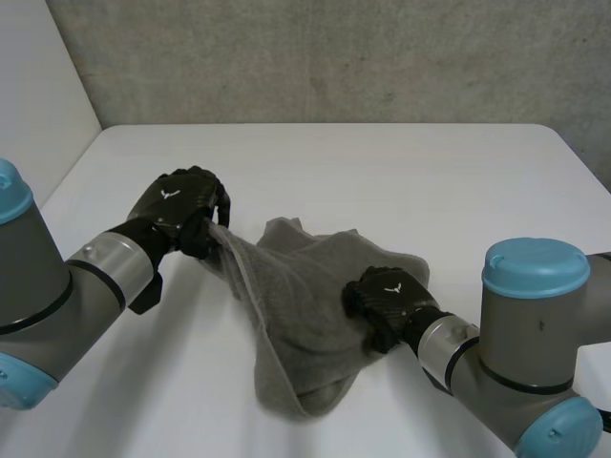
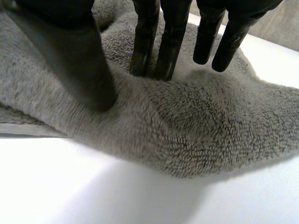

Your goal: Fold the towel.

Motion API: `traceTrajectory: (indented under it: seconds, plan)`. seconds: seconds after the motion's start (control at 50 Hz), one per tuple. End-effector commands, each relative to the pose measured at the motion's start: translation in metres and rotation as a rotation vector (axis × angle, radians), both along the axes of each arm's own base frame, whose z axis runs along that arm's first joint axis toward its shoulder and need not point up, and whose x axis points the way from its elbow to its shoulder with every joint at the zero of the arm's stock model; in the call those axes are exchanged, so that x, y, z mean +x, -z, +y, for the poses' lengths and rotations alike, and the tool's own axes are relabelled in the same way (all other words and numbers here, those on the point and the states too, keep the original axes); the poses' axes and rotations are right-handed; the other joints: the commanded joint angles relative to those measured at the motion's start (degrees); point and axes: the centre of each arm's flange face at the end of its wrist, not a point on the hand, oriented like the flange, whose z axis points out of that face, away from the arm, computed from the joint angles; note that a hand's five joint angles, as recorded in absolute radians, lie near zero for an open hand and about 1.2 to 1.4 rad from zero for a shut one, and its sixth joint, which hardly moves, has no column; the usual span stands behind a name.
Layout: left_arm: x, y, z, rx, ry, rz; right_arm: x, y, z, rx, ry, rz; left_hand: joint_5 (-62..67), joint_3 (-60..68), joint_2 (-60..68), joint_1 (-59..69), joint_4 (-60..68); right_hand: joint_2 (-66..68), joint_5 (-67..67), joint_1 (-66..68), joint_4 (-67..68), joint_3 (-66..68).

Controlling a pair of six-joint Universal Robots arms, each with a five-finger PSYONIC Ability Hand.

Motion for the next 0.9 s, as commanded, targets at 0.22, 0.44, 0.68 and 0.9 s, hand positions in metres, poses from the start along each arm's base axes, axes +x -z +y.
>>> traceTrajectory:
  seconds: [0.22, 0.44, 0.68, 0.9]
  plan:
    - [0.006, -0.015, 0.012, -0.035, -0.007, 0.02, 0.043, -0.082, -0.065, -0.356, -0.171, -0.144, 5.1, -3.3, 5.56, 6.49, -3.76, 22.61, 22.57, 22.39, -4.35, -3.0]
    - [0.009, -0.003, 0.018, 0.005, -0.007, 0.006, 0.085, -0.024, -0.109, -0.317, -0.324, -0.065, 5.1, -3.3, 5.56, 6.49, -3.76, 16.01, 15.97, 15.79, -4.35, -3.0]
    - [0.008, -0.001, 0.018, 0.005, -0.006, 0.006, 0.053, -0.077, -0.095, -0.476, -0.17, -0.005, 5.1, -3.3, 5.56, 6.49, -3.76, -47.39, -47.43, -47.61, -4.35, -3.0]
    - [0.006, -0.01, 0.011, -0.032, -0.008, 0.017, -0.012, -0.105, -0.023, -0.271, -0.036, -0.121, 5.1, -3.3, 5.56, 6.49, -3.76, -47.39, -47.43, -47.61, -4.35, -3.0]
